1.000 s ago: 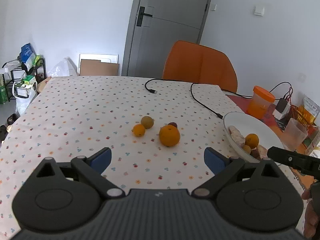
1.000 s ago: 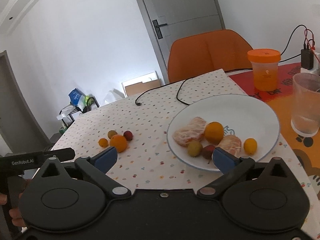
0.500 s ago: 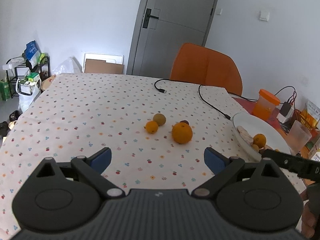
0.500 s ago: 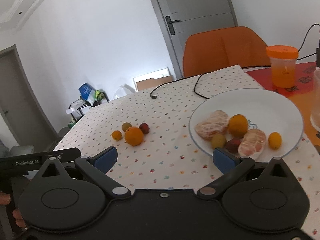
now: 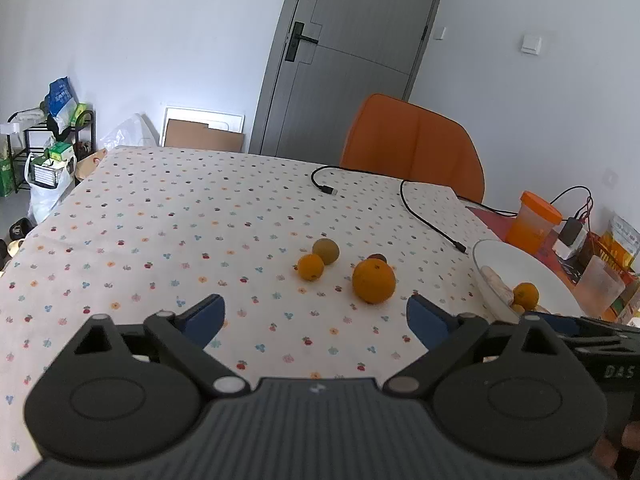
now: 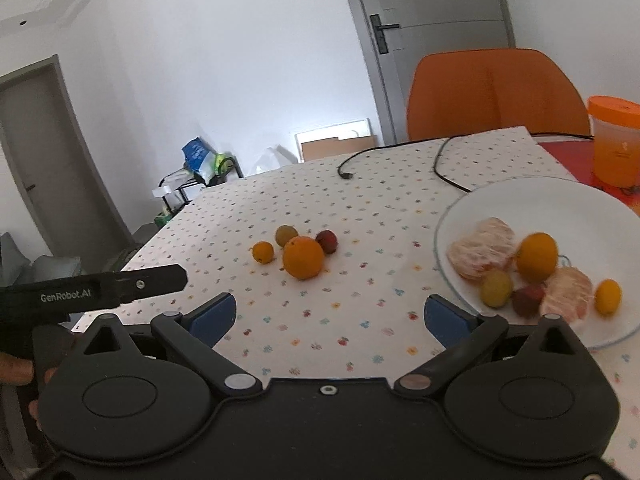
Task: Organize fruits
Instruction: 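Grasp the large orange with the right gripper while the left grasps a small orange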
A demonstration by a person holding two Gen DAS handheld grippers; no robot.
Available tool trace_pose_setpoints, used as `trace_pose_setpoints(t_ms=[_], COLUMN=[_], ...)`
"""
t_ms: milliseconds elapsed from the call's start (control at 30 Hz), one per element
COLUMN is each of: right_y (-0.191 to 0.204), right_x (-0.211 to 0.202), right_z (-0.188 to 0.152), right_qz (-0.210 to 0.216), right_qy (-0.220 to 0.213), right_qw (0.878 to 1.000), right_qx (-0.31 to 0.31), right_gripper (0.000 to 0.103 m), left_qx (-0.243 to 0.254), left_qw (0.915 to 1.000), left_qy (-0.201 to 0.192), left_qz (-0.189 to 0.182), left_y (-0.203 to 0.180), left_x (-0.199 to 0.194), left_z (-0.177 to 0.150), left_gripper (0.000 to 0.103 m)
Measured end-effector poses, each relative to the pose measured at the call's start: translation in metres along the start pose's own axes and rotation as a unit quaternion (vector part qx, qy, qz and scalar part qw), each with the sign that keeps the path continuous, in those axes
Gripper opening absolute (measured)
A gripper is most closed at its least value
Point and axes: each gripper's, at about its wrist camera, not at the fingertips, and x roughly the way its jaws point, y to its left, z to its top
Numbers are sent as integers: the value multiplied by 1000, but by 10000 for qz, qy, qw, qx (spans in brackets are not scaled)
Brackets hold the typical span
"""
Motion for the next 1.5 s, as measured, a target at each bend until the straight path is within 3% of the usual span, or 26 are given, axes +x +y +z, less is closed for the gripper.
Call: trace_pose_setpoints(t_ms=[200,667,900,1433,1500], right_y=[5,8,6,5,5], right_x=[23,64,80,116,120], right_z=[8,23,27,36,33], right_qz=[104,310,348,498,535], right_qy=[97,292,454,674,701], right_qw=[9999,9991,9984,9964,9960], right_qx=[-95,-64,-51,-125,-160], right_gripper=[87,77,64,56,40], left_qx=[-10,113,157,238,274], left_qw=[10000,9997,9993,9985,9983], left_qy=[-32,162,293,481,512], left_qz=[94,120,154,98,73], left_y=[6,10,11,13,11], left_x=[8,36,51,82,86], left_z=[6,15,18,27,27], left_gripper=[89,64,54,43,40])
